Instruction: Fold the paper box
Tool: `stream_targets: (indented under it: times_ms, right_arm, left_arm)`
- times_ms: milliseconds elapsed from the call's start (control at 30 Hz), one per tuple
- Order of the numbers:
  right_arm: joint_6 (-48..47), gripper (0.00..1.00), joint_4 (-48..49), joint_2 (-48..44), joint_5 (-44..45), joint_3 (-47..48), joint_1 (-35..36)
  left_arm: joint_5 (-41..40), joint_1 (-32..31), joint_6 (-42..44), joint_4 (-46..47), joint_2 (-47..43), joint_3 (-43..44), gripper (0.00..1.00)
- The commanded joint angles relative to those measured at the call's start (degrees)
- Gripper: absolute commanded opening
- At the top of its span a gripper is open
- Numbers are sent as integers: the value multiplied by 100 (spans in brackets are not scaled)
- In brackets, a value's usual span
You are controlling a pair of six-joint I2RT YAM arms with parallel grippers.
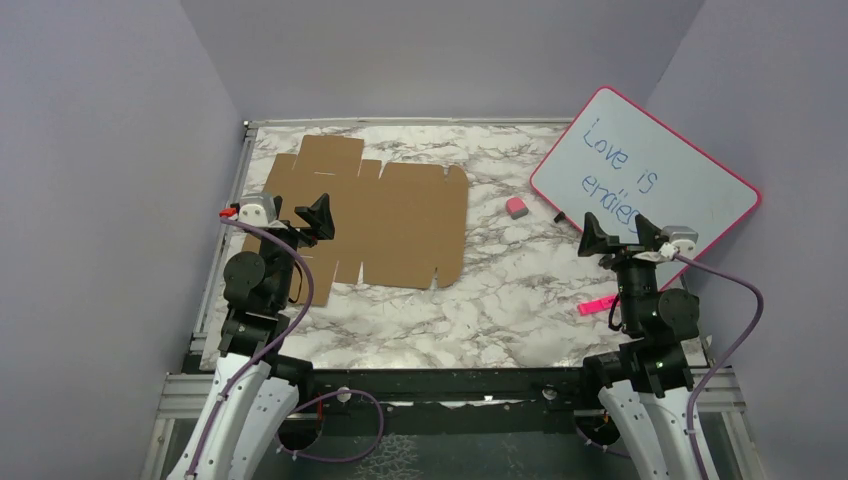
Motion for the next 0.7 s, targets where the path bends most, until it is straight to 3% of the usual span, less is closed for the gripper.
stream_targets:
  times_ms: [0,333,667]
  right_arm:
    - [-77,100,155,-92,-108,-49,-21]
    - [180,100,-196,313,-729,328,-22]
    - [831,100,-513,1636,-2028,1021,-25]
  left_arm:
    - [164,18,-64,174,-41,-73,99]
    - [-30,22,-77,133,-385,-131,99]
    - [-121,21,-360,-632,-1162,-18,99]
